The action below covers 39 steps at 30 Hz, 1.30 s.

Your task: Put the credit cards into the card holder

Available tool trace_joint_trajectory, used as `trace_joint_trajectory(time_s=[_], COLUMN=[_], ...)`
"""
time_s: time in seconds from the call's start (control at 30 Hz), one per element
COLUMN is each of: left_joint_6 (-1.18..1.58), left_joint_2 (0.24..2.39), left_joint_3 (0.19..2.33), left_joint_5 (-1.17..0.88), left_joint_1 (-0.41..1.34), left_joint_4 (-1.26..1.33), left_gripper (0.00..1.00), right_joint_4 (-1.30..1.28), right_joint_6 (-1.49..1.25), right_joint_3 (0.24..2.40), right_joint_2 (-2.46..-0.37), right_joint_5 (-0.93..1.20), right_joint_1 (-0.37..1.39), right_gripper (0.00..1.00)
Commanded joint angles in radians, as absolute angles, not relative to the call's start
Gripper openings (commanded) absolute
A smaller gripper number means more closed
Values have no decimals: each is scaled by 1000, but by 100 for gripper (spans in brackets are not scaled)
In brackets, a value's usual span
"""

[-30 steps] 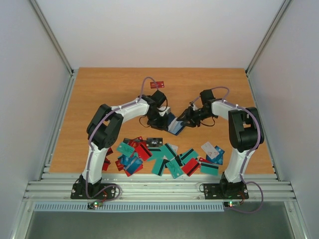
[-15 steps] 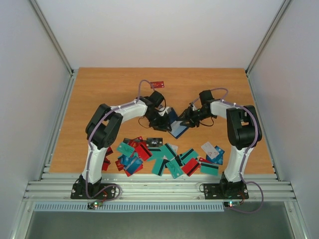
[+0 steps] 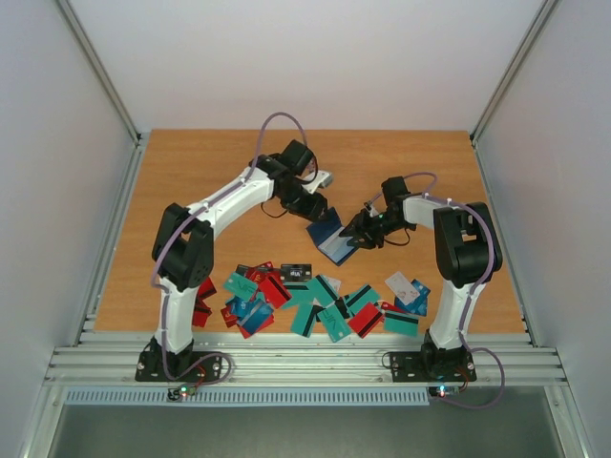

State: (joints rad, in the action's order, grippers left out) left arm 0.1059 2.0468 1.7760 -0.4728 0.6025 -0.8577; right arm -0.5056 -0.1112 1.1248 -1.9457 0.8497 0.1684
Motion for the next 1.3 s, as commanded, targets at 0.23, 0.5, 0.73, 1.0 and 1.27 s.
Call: trace_joint_trajectory(time_s=[0.23, 0.5, 0.73, 1.0, 1.27], left_joint_6=[-68, 53, 166, 294, 313], left_joint_2=[2111, 2091, 2055, 2031, 2078], left_joint_3=[1716, 1608, 1489, 1396, 1415], left_joint_5=[-315, -439, -549, -669, -703], left_joint_1=[603, 602, 603, 600, 592], left_joint_4=[-898, -774, -701, -614, -624], left_gripper=[36, 9, 7, 9, 10], right_joint_4=[-474, -464, -432, -405, -375], right_joint_6=[-122, -136, -149, -174, -201], right_joint_3=[1128, 1166, 1191, 1231, 1263], right_joint_2=[-1951, -1978, -2005, -2015, -2060], right_joint_5=[846, 867, 901, 948, 970], right_joint_1=[173, 179, 185, 218, 271], right_gripper=[38, 38, 38, 38, 39])
